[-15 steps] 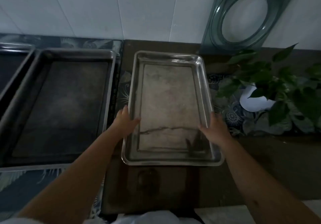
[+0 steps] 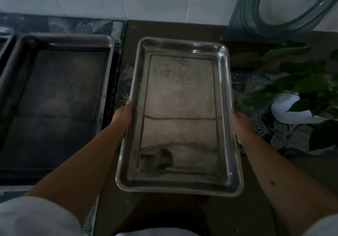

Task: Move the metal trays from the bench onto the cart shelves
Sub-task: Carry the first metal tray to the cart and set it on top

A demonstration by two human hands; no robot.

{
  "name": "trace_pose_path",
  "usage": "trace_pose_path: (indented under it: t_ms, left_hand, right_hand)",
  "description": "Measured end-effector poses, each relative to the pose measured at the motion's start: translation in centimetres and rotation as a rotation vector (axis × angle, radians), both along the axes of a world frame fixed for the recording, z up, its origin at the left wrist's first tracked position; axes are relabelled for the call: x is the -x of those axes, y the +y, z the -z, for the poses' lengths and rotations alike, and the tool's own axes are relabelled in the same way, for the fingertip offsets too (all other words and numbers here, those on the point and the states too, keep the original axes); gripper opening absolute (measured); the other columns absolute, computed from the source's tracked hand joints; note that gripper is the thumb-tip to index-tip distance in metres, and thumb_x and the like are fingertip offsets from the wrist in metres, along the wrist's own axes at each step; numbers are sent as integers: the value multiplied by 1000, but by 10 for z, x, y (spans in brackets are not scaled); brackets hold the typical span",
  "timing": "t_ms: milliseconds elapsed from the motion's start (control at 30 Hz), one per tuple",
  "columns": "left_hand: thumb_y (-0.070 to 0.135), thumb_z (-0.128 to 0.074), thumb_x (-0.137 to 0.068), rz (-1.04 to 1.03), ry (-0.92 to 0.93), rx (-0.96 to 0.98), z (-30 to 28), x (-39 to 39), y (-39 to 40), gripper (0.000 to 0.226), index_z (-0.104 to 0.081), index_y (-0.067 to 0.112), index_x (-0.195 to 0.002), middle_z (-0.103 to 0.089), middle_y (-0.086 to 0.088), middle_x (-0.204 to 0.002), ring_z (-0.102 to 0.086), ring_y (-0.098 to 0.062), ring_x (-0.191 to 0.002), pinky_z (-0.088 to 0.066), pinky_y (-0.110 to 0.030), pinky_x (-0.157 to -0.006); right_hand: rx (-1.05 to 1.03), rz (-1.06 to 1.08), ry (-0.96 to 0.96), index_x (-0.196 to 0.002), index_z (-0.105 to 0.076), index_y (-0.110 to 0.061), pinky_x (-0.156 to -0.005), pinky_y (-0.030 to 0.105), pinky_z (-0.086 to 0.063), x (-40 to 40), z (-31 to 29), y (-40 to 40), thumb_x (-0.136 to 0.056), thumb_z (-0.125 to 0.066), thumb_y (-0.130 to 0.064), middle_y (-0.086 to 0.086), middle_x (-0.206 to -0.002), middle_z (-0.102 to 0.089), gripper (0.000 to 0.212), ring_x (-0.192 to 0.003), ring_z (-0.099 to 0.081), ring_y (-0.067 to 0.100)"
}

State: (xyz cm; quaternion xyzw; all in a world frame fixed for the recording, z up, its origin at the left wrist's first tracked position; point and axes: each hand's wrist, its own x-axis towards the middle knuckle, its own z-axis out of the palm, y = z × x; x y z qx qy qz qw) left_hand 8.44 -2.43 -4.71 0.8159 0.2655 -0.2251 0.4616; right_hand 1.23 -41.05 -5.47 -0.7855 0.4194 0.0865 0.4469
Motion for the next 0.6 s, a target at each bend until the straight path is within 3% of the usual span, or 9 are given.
trace_pose_path:
  t_ms: [67, 133, 267, 333, 433, 500, 600]
  left_hand:
    - [57, -33, -101, -28, -42, -45, 11, 1, -1, 64, -69, 7, -115, -68, -21, -108, -63, -39, -103, -48, -37, -85]
    - [59, -36, -99, -43, -55, -86, 13, 3, -2, 61, -72, 10, -108, -68, -16, -98, -64, -39, -100, -45, -36, -78]
    - [60, -42, -96, -70, -22, -63, 2, 5, -2, 62, -72, 8, -109, -70, -22, -106, -65, -39, -100, -51, -43, -89]
    - [59, -43, -96, -81, -28, -50, -4, 13, -2, 63, -73, 5, -105, -70, -25, -104, -65, -40, -99, -52, -45, -89]
    - [58, -45, -94, -110, -7, -25, -11, 35, 4, 58, -72, 7, -90, -70, -19, -89, -66, -36, -85, -53, -42, -80]
    - [58, -47, -92, -150, -3, -14, -16, 52, 10, 54, -69, 10, -77, -67, -14, -77, -64, -32, -73, -48, -37, -68]
    - [56, -49, -90, -181, -9, -3, -25, 78, 19, 49, -60, 15, -67, -65, -7, -73, -63, -28, -71, -46, -34, -65]
  right_hand:
    - [-35, 41, -56, -105, -64, -10, -70, 32, -41, 1, 10, -1, -95, -40, -52, 10, -96, -61, 49, -85, -58, 28]
    - [-113, 128, -76, -107, -66, -8, -73, 31, -43, -1, 13, -3, -92, -47, -52, 9, -95, -64, 50, -88, -60, 29]
    - [-287, 213, -14, -129, -58, -12, -98, 45, -47, -3, 6, -6, -90, -53, -56, 12, -122, -62, 59, -109, -59, 30]
    - [-275, 230, -18, -131, -56, -10, -100, 47, -46, 2, 3, -7, -91, -53, -55, 14, -128, -60, 61, -112, -58, 31]
    - [-341, 188, -36, -121, -65, -11, -78, 39, -56, 16, -10, -9, -94, -53, -48, 11, -109, -70, 48, -93, -69, 27]
    - [-391, 155, -42, -112, -71, -15, -70, 37, -58, 29, -23, -10, -93, -54, -46, 9, -101, -74, 40, -86, -72, 27]
    - [-404, 100, -86, -89, -78, -22, -56, 32, -56, 52, -48, -3, -86, -63, -48, 9, -85, -76, 31, -72, -73, 26]
